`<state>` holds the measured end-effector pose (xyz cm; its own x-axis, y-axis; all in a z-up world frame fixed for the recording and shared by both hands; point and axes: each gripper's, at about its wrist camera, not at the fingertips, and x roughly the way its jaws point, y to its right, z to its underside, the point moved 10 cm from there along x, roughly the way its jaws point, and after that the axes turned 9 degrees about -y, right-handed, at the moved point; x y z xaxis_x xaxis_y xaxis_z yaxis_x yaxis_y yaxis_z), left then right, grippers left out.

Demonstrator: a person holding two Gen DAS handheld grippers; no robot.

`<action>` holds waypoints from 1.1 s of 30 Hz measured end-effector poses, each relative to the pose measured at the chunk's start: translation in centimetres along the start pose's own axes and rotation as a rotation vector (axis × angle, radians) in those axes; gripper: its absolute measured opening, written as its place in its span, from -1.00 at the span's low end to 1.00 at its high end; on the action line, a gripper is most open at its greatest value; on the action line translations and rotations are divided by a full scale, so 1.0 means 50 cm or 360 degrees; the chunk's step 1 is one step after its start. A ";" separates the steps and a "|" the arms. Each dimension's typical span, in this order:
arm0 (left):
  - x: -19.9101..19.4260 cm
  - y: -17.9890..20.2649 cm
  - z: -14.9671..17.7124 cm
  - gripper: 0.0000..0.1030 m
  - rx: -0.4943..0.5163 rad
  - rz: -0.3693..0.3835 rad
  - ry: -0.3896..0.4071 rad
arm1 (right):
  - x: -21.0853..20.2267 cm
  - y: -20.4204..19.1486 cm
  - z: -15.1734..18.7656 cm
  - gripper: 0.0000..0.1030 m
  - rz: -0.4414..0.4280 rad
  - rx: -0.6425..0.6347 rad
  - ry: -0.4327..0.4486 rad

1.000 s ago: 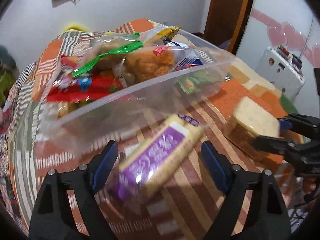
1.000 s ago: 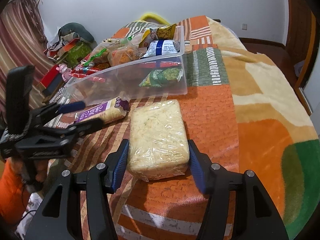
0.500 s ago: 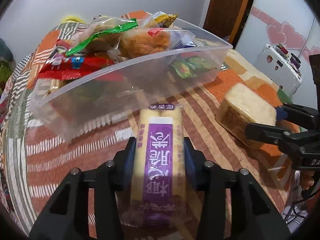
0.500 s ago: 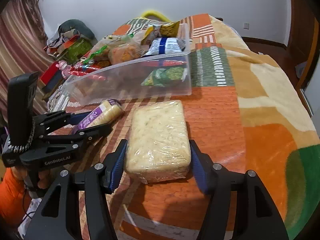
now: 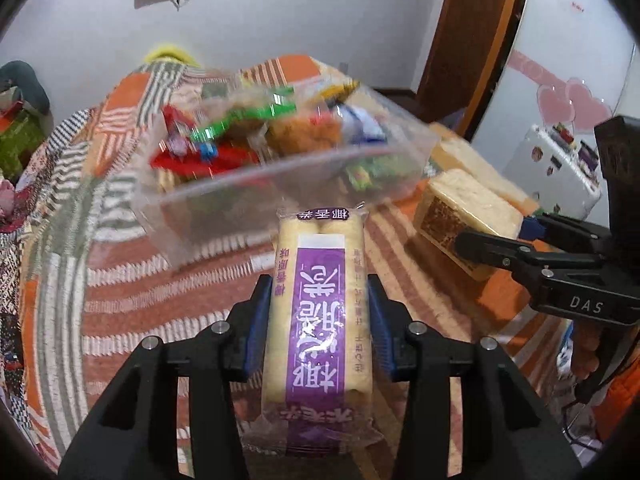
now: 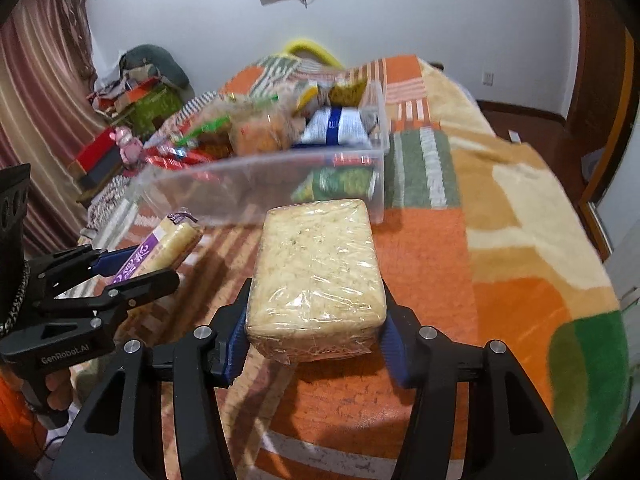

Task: Organize snacks
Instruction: 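Lower the cake roll with the left tool while the right tool lowers the bread loaf into the box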

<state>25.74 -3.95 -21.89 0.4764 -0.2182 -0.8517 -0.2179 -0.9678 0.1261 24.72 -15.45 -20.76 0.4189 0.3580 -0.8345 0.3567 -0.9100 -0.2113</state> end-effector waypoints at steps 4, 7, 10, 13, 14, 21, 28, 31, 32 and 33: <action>-0.044 -0.008 -0.039 -0.13 -0.0016 -0.0030 0.0113 | -0.028 -0.003 -0.034 0.00 -0.0003 -0.0004 0.0084; -0.060 -0.019 -0.073 -0.13 -0.0041 -0.0058 0.0170 | -0.040 -0.005 -0.060 0.00 0.0003 -0.0015 0.0138; -0.063 -0.037 -0.111 -0.13 -0.0078 -0.0065 0.0210 | -0.042 -0.007 -0.087 0.00 0.0007 -0.0022 0.0181; -0.061 -0.051 -0.146 -0.13 -0.0097 -0.0079 0.0249 | -0.035 -0.005 -0.115 0.00 0.0007 -0.0017 0.0208; -0.058 -0.057 -0.158 -0.13 -0.0103 -0.0077 0.0258 | -0.030 -0.004 -0.125 0.00 0.0004 -0.0010 0.0214; -0.006 -0.068 -0.219 -0.13 -0.0115 -0.0061 0.0257 | -0.001 -0.002 -0.176 0.00 0.0007 -0.0002 0.0232; 0.056 -0.085 -0.269 -0.13 -0.0136 -0.0071 0.0230 | 0.046 0.003 -0.206 0.00 0.0026 -0.0001 0.0198; 0.069 -0.101 -0.280 -0.13 -0.0147 -0.0106 0.0242 | 0.068 0.003 -0.206 0.00 0.0009 0.0007 0.0164; 0.073 -0.105 -0.281 -0.13 -0.0153 -0.0109 0.0243 | 0.075 0.002 -0.204 0.00 0.0008 0.0004 0.0153; 0.077 -0.110 -0.282 -0.13 -0.0161 -0.0110 0.0241 | 0.083 -0.001 -0.201 0.00 0.0012 -0.0003 0.0138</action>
<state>40.79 -1.26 -18.68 0.6119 -0.1595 -0.7747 -0.0970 -0.9872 0.1267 34.81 -11.84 -19.09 0.4924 0.3680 -0.7887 0.3548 -0.9124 -0.2042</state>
